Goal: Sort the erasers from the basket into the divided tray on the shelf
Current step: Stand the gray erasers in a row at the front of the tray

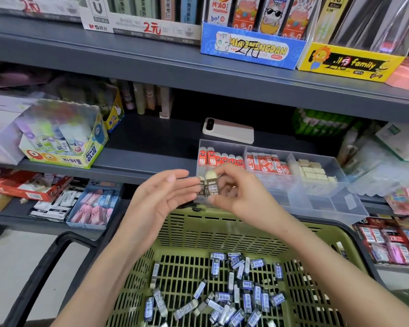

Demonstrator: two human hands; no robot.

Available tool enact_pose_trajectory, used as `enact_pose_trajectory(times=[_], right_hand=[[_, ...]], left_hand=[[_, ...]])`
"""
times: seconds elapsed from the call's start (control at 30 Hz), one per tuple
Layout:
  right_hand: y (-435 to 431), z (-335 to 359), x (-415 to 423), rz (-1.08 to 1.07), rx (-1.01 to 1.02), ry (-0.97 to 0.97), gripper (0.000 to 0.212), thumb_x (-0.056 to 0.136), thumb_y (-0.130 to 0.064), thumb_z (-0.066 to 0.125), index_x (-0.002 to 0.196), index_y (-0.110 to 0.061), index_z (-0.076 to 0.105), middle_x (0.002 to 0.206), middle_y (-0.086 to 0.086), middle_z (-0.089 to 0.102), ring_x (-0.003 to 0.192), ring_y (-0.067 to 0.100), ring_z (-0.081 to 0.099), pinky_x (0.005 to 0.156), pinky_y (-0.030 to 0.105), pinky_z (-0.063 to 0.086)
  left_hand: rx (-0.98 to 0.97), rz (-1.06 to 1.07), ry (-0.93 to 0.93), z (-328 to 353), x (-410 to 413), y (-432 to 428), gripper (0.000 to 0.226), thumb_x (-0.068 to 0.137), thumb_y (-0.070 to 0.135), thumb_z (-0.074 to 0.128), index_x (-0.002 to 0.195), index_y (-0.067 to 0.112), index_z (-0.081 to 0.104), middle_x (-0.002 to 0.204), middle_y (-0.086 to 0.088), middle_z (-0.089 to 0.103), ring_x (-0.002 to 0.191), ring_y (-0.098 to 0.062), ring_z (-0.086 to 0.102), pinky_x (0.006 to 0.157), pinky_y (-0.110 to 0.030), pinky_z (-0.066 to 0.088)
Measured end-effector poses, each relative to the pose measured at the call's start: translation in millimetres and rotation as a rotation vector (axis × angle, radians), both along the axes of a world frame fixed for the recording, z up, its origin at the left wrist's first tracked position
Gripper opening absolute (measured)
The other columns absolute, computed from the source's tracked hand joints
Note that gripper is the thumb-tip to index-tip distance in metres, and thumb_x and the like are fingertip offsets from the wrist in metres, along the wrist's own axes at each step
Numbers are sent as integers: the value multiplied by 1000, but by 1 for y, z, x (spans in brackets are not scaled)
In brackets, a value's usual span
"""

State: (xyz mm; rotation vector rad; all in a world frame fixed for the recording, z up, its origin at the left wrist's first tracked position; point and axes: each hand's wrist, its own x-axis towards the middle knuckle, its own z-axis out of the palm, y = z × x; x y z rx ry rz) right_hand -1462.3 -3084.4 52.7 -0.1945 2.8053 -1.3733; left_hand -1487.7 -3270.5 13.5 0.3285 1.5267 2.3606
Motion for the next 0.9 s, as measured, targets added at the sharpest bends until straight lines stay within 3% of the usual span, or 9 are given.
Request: enact_pose_trajectory(times=[0.1,0.17,0.27,0.33,0.57,0.63,0.73,0.83,0.9], right_hand=[[12,-2,-11,-147,-97,-37,36,75,-10,76,90,-29,50,63,-7,53,58,12,57,65,36,49],[13,-6,-19,-184,-79,-61,42,74,-12,77,100,-25,47,67,-2,57,58,18,64,65,37,51],[8,-13,-29,-187,-6,-106,51,72,-13,79,105,-24,41,68,5,62,61,19,64,65,35,51],[3,-19,-33,-167,64,-141,47,73,-15,79,104,-22,45,69,3,62,62,16,58,66,32,48],[-2,-25,-33,-167,304,-97,22,82,-24,69,104,-20,68,58,-15,48,59,1,46,56,21,36],[-2,-25,-33,-163,301,-119,28,83,-24,67,110,-19,68,57,-16,48,62,3,50,65,24,42],[-4,-21,-31,-188,257,-158,40,83,-23,68,121,-15,61,78,-6,64,86,14,62,83,28,47],[-6,-18,-25,-185,331,-100,35,86,-24,64,120,-18,61,71,-7,63,76,13,58,74,26,47],[-7,-15,-15,-195,395,62,28,88,-25,61,115,-19,63,67,-10,58,69,9,52,66,24,41]], left_hand=[[-457,144,251,-4,2,3,17,92,24,57,106,27,66,106,9,71,103,-7,64,85,-18,50],[-737,207,424,-8,4,5,20,91,21,59,105,35,63,105,20,64,102,1,58,83,-7,43],[-960,182,587,-13,4,8,30,91,24,59,121,24,61,115,16,59,111,-5,51,93,-17,39],[-1014,161,625,-15,4,8,34,92,25,59,126,20,60,121,9,59,115,-9,48,97,-23,35],[-1065,129,646,-13,3,9,38,93,28,57,130,23,56,123,10,58,117,-8,45,94,-17,26],[-1062,133,650,-14,3,9,38,92,27,57,130,23,57,123,9,58,116,-8,46,94,-18,27],[-1063,139,655,-15,4,9,38,92,27,58,130,23,56,122,9,59,116,-8,46,94,-19,27],[-1061,139,659,-15,3,8,37,92,25,58,129,22,57,121,8,59,115,-11,47,93,-20,30],[-1063,139,660,-15,3,7,36,92,24,59,128,21,59,120,5,60,114,-13,49,94,-23,32]])
